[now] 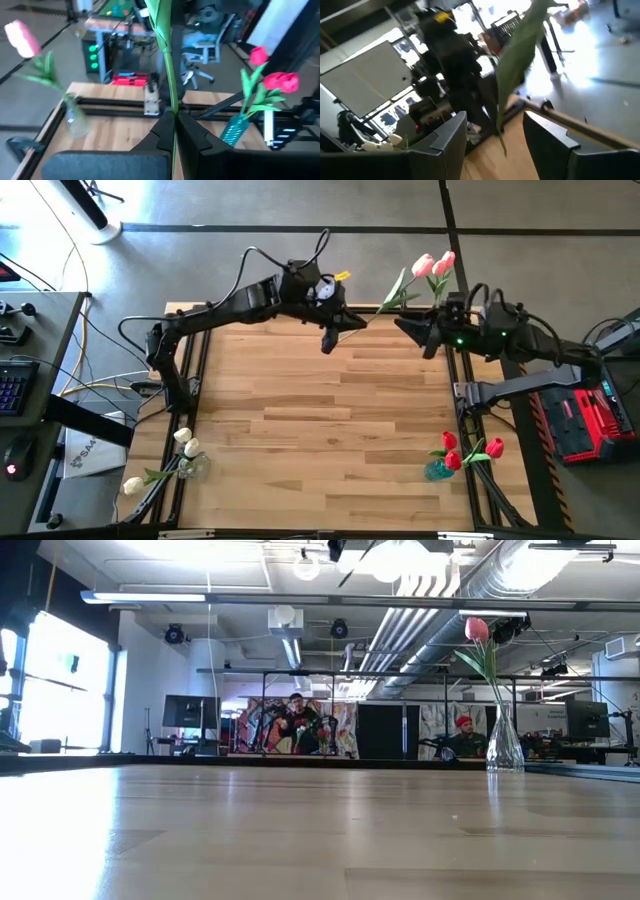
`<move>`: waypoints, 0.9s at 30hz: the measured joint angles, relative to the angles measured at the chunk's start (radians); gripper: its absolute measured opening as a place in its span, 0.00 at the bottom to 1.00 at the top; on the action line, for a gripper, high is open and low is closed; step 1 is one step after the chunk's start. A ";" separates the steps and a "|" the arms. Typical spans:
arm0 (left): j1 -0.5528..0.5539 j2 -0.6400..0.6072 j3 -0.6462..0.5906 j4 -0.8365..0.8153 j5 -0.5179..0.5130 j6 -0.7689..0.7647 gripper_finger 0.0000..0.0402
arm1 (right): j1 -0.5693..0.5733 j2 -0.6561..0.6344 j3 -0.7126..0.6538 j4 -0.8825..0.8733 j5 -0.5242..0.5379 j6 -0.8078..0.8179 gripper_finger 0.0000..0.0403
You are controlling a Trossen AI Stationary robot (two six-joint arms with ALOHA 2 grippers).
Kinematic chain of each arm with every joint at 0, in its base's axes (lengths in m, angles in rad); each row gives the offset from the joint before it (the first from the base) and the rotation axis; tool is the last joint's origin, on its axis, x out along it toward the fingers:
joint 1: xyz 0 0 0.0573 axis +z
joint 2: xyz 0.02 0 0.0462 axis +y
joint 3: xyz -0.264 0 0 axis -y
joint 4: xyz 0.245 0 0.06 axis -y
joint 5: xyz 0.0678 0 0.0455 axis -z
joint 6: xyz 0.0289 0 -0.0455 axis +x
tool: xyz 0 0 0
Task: Sort flowers into vase by color
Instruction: Put the pink flower into the top transparent vase
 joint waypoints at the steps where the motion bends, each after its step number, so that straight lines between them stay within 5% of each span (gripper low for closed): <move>1: -0.004 0.000 0.000 0.010 0.013 0.000 0.00 | 0.008 0.003 0.000 0.023 0.000 -0.026 0.45; 17: -0.030 -0.020 0.001 0.129 0.112 -0.043 0.00 | 0.035 0.095 0.000 0.256 -0.019 -0.203 0.72; 22: -0.043 -0.021 0.001 0.126 0.115 -0.038 0.00 | 0.035 0.102 0.000 0.282 -0.002 -0.245 0.68; 27: -0.044 -0.020 0.001 0.106 0.113 -0.045 0.00 | 0.033 0.094 0.000 0.287 0.042 -0.251 0.49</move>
